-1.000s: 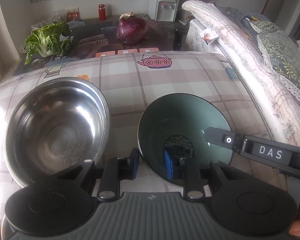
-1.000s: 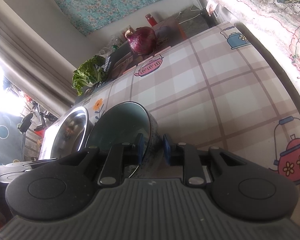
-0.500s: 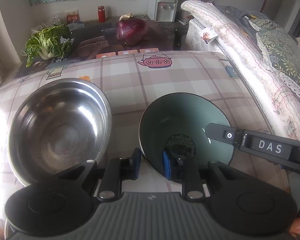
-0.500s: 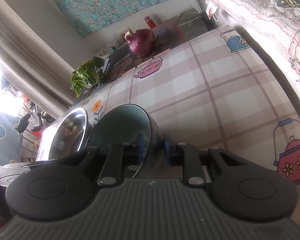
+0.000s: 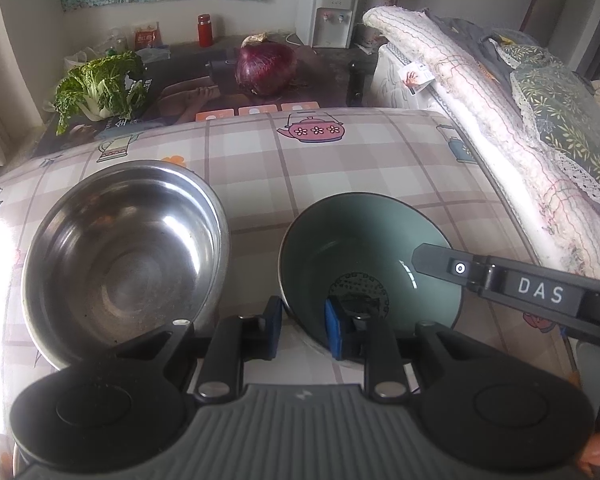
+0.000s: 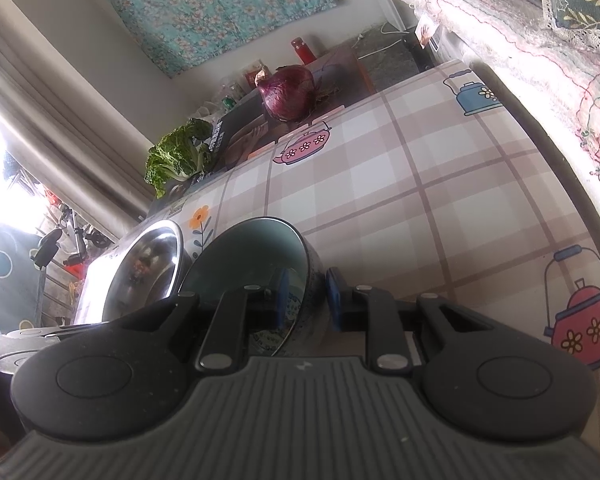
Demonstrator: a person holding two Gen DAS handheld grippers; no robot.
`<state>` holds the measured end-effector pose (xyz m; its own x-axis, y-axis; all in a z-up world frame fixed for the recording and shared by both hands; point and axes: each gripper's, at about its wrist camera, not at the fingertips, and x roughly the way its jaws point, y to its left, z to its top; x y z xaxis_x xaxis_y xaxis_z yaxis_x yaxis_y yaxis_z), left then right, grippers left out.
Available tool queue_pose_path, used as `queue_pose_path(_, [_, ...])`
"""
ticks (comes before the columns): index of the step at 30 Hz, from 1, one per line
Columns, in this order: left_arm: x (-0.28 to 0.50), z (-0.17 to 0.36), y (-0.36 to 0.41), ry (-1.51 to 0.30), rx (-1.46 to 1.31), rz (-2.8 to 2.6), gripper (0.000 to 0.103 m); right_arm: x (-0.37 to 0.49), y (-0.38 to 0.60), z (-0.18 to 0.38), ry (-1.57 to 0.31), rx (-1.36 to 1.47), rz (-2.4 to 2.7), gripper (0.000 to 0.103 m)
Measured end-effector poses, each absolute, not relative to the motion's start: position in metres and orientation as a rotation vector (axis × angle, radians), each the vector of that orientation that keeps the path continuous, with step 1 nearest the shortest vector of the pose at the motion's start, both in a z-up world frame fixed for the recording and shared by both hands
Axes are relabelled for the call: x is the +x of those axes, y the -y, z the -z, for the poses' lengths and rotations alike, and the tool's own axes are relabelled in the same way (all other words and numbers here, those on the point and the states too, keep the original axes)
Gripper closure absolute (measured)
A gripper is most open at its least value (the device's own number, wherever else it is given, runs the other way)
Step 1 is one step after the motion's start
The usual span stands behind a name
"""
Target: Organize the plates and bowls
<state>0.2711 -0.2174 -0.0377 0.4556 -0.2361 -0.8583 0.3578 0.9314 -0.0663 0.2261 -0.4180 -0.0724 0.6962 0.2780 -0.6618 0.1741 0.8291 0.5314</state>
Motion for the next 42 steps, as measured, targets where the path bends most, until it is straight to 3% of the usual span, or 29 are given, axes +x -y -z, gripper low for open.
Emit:
queue_pose_path(18, [0.266, 0.007, 0.196, -0.985, 0.075, 0.377, 0.079, 0.224, 0.406, 0.042, -0.785, 0.573, -0.068, 0.083])
queue_pose_path(33, [0.274, -0.035, 0.133, -0.909, 0.002, 0.325, 0.079, 0.247, 0.354, -0.005, -0.759, 0.519, -0.133, 0.083])
queue_pose_path(34, [0.275, -0.038, 0.127, -0.899, -0.013, 0.34, 0.089, 0.25, 0.348, -0.007, -0.758, 0.515, -0.142, 0.083])
queue_pose_path(39, [0.276, -0.048, 0.107, -0.856, -0.045, 0.334, 0.093, 0.27, 0.298, -0.015, -0.766, 0.493, -0.24, 0.092])
queue_pose_path(42, [0.288, -0.033, 0.103, -0.919, -0.004, 0.31, 0.089, 0.286, 0.272, -0.008, -0.791, 0.444, -0.23, 0.092])
